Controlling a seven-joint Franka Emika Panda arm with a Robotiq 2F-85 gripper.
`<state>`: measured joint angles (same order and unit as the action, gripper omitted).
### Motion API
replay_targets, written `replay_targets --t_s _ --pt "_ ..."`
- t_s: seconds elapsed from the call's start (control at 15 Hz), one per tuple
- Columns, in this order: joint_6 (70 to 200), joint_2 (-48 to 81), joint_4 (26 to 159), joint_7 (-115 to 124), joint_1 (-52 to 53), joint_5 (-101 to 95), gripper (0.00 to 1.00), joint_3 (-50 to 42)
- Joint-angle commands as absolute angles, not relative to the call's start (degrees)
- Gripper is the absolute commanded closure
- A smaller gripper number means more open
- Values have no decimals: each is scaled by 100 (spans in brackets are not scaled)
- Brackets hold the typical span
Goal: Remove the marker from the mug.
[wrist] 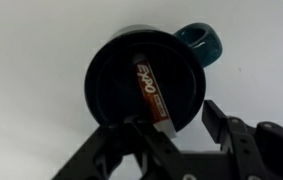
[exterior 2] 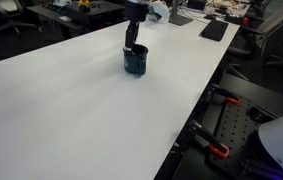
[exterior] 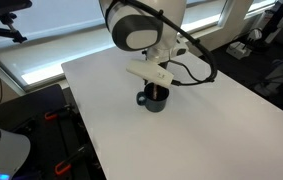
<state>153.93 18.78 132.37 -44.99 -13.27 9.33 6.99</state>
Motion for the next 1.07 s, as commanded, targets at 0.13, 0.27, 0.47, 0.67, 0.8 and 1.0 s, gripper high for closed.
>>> replay_targets --t_s 0.13,0.27,0.47,0.67,0.8,1.0 --pt "15190 1735 13204 -4660 -1398 1155 49 760" --pt "15191 1739 13197 -4652 -1390 1165 51 755" --pt "15191 1744 13192 -4643 -1380 1157 52 750" --pt "15186 1755 13183 -4628 -1368 1143 61 744" --pt "15181 1758 13179 -4619 -1361 1135 79 741" --pt "15171 1754 13173 -4593 -1338 1113 84 727"
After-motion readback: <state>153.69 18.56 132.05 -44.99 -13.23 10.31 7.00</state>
